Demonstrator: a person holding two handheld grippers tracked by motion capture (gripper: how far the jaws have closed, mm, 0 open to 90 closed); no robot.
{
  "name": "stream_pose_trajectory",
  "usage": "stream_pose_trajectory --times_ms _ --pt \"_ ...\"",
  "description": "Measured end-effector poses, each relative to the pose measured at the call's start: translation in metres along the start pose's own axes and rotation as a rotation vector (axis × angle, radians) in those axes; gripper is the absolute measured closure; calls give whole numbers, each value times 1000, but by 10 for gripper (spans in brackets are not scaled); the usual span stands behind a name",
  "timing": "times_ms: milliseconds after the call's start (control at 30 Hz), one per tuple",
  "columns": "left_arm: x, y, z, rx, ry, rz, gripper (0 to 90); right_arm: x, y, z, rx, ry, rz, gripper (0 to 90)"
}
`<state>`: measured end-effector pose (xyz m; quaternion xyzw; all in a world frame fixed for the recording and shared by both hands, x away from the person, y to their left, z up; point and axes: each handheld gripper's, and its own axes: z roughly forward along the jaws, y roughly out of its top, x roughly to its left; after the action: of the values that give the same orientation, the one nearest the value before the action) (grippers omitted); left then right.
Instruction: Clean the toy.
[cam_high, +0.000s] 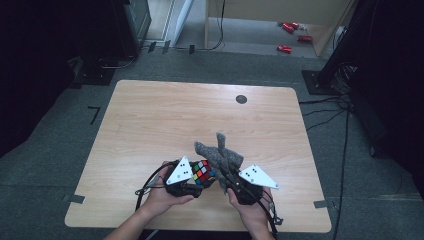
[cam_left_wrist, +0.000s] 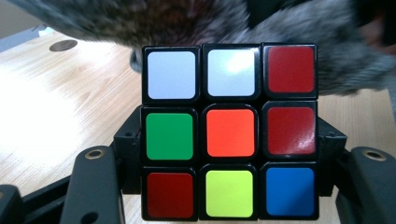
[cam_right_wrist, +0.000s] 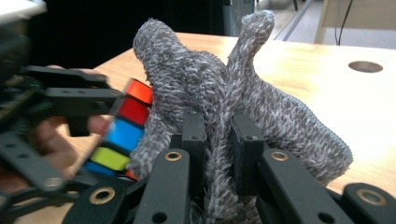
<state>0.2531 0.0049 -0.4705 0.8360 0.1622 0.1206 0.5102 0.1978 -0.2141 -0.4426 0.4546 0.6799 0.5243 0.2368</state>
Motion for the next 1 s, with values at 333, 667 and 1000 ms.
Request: stream_pose_trajectory --times_ms 333,667,1000 --pt "-1 0 -3 -11 12 6 349 -5 -3 4 11 -16 11 796" --pt "-6 0 1 1 4 25 349 9 4 -1 -11 6 -23 793" --pt "4 -4 -2 10 11 -7 348 5 -5 3 15 -6 -45 792"
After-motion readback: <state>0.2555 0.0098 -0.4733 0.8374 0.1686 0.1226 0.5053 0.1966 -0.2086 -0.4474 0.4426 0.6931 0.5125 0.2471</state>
